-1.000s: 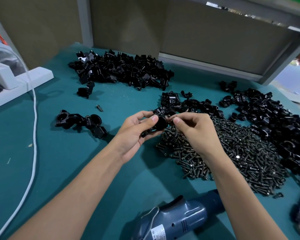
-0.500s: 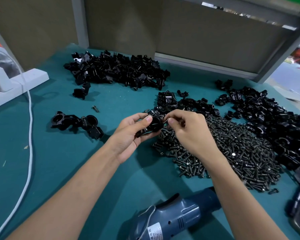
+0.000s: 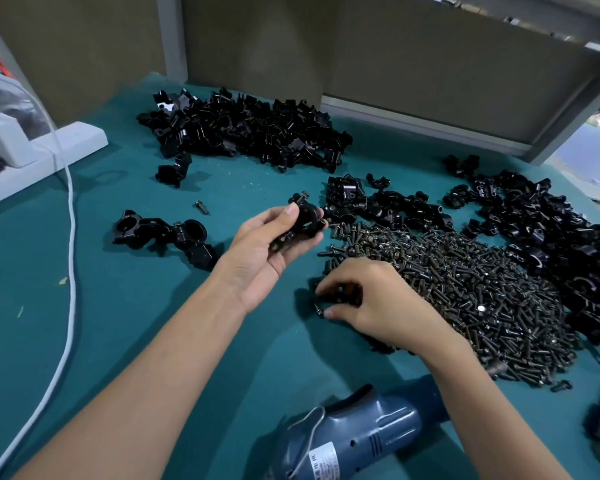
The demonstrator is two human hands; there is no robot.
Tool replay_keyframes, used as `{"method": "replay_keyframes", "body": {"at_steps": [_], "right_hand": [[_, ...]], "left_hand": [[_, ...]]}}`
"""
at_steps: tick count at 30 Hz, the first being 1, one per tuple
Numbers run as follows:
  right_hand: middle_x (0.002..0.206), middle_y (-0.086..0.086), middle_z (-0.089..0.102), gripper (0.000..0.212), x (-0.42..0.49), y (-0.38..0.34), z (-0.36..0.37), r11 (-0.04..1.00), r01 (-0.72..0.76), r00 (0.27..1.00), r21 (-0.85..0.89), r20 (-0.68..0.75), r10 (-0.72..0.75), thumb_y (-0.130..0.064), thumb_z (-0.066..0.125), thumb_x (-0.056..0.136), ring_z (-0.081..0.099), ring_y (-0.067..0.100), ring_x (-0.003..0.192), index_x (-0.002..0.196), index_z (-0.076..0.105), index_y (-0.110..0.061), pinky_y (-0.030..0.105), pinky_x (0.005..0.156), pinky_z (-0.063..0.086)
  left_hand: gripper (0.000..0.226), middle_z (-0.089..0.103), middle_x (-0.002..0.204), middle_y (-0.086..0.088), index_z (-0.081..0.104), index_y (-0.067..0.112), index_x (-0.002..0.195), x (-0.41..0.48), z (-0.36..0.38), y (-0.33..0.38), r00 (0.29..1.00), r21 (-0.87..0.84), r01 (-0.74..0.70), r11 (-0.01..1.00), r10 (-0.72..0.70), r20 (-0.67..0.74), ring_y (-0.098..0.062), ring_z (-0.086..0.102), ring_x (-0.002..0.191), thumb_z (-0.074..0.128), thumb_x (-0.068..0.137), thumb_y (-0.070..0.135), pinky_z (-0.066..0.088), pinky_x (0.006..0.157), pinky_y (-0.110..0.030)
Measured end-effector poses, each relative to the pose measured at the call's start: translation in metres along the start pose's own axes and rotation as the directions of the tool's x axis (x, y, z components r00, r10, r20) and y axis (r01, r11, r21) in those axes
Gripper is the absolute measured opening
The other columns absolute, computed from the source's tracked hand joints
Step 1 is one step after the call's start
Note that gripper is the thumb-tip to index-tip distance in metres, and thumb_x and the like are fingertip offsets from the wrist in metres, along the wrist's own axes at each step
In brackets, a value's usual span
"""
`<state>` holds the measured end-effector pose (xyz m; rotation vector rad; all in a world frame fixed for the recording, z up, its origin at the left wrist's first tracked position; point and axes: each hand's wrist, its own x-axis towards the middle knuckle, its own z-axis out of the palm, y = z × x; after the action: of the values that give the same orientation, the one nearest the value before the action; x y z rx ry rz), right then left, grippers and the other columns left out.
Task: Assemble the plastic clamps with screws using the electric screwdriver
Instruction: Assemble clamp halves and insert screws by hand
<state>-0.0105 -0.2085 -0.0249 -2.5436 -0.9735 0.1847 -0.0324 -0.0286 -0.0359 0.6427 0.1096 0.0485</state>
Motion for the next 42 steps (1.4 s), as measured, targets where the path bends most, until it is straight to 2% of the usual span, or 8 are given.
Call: {"method": "replay_keyframes", "body": {"at_steps": [8,19,22,24,28,34,37,42], "right_hand": [[0.071,-0.011,0.060,0.019,-0.003,-0.003,0.005,0.988,-0.152,0.987,-0.039,-0.049,0.150,-0.022,0.076,0.083,0.058,0.011,0.067,0.095,0.063,-0.019,0.040,0.071,0.054],[0.099,-0.005,0.051,0.005,-0.006,-0.006,0.008,0.970,-0.120,0.991,-0.212,-0.078,0.106,-0.016,0.064,0.090,0.047,0.016,0.101,0.096,0.064,-0.018,0.035,0.083,0.046],[0.092,-0.007,0.062,0.005,-0.006,-0.007,0.004,0.996,-0.063,0.966,-0.059,-0.253,0.046,-0.013,0.062,0.093,0.056,0.011,0.089,0.096,0.063,-0.018,0.032,0.076,0.049],[0.082,-0.013,0.065,0.011,-0.004,-0.008,-0.004,0.994,-0.001,0.892,0.111,-0.449,0.051,-0.009,0.065,0.091,0.062,0.005,0.076,0.095,0.067,-0.019,0.024,0.069,0.053],[0.089,-0.010,0.070,0.016,0.005,-0.009,-0.015,0.988,0.110,0.766,0.110,-0.643,-0.014,-0.001,0.071,0.085,0.065,0.001,0.082,0.094,0.076,-0.014,0.016,0.075,0.052],[0.075,-0.005,0.070,0.016,0.011,-0.014,-0.014,0.992,0.129,0.814,0.010,-0.573,-0.100,0.005,0.068,0.084,0.057,-0.007,0.063,0.093,0.075,-0.007,0.003,0.061,0.039],[0.070,-0.004,0.068,0.017,0.011,-0.012,-0.017,0.992,0.122,0.845,-0.019,-0.523,-0.114,0.009,0.065,0.084,0.053,-0.006,0.056,0.087,0.072,-0.006,0.005,0.056,0.035],[0.069,-0.002,0.069,0.016,0.010,-0.009,-0.021,0.990,0.139,0.872,0.024,-0.477,-0.111,0.006,0.066,0.085,0.058,0.012,0.058,0.086,0.070,-0.009,0.020,0.054,0.044]], "left_hand": [[0.066,0.070,0.111,-0.023,0.038,-0.020,0.136,-0.005,0.002,-0.002,0.998,-0.017,0.048,0.999,-0.048,0.043,-0.033,0.070,0.100,0.061,0.084,0.013,0.060,0.084,-0.036],[0.068,0.070,0.113,-0.022,0.033,-0.018,0.141,-0.007,0.003,-0.003,0.994,-0.022,0.102,0.995,-0.101,0.038,-0.029,0.070,0.101,0.059,0.086,0.014,0.059,0.085,-0.036],[0.066,0.070,0.113,-0.022,0.034,-0.019,0.140,-0.007,0.003,-0.004,0.994,-0.003,0.106,0.994,-0.106,0.032,-0.028,0.070,0.102,0.058,0.087,0.013,0.060,0.084,-0.035],[0.065,0.071,0.111,-0.022,0.036,-0.019,0.138,-0.006,0.003,-0.005,0.994,0.006,0.110,0.994,-0.110,0.027,-0.028,0.070,0.102,0.058,0.086,0.013,0.060,0.083,-0.035],[0.056,0.069,0.113,-0.021,0.045,-0.018,0.132,-0.004,0.002,-0.007,0.990,0.042,0.137,0.990,-0.139,0.035,-0.027,0.067,0.104,0.056,0.087,0.014,0.058,0.090,-0.037],[0.018,0.067,0.106,-0.017,0.058,-0.003,0.105,-0.001,0.001,-0.011,0.988,0.114,0.143,0.983,-0.149,0.045,-0.023,0.067,0.097,0.052,0.094,0.010,0.058,0.090,-0.037],[0.019,0.068,0.107,-0.016,0.058,-0.002,0.105,0.000,-0.001,-0.012,0.989,0.134,0.130,0.982,-0.138,0.053,-0.021,0.068,0.098,0.054,0.092,0.010,0.058,0.089,-0.035],[0.032,0.068,0.107,-0.017,0.056,-0.003,0.107,0.001,-0.003,-0.013,0.990,0.159,0.115,0.981,-0.127,0.067,-0.022,0.068,0.100,0.060,0.081,0.015,0.058,0.091,-0.037]]}}
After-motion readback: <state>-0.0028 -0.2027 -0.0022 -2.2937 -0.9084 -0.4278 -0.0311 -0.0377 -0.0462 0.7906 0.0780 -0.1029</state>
